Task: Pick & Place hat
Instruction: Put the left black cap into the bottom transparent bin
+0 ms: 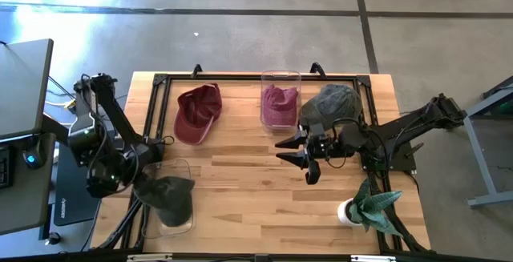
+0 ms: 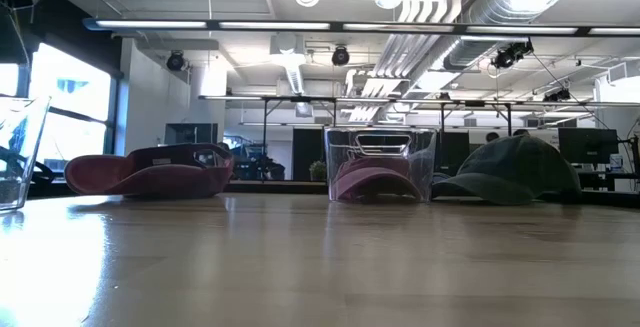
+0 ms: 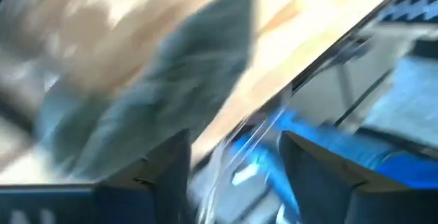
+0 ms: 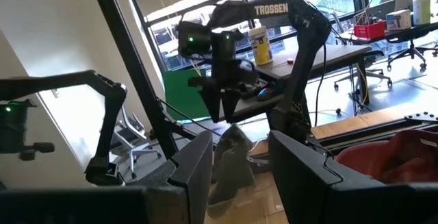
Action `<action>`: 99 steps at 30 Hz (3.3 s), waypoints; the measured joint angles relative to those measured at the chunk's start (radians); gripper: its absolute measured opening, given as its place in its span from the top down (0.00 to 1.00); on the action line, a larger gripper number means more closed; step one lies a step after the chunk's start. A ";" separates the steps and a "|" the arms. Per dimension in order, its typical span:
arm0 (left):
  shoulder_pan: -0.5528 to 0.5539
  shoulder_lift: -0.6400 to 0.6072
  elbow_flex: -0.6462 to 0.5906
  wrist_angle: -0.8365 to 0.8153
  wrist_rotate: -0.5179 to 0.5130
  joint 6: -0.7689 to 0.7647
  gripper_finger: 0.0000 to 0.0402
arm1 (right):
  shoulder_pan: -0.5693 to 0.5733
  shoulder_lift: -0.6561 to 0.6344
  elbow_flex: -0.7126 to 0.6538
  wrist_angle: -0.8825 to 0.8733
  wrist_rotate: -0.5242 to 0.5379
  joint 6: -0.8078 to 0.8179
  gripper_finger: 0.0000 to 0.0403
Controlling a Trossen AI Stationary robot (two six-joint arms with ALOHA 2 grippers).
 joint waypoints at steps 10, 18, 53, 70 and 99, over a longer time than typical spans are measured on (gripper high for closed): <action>0.228 0.164 0.000 0.154 -0.340 0.297 0.95 | -0.014 0.000 0.000 -0.014 -0.006 0.000 0.65; 0.529 0.374 0.000 0.337 0.073 0.655 0.99 | -0.035 0.000 0.000 -0.012 -0.012 0.001 0.65; 0.537 0.466 -0.239 0.312 0.267 0.547 0.99 | -0.033 0.000 0.000 -0.032 -0.055 0.021 0.65; 0.484 0.299 0.070 0.054 0.453 0.330 0.81 | -0.033 0.000 0.000 -0.036 -0.058 0.020 0.65; 0.111 0.567 0.070 -0.169 0.620 -0.188 1.00 | -0.056 0.000 0.000 -0.091 -0.301 -0.088 0.65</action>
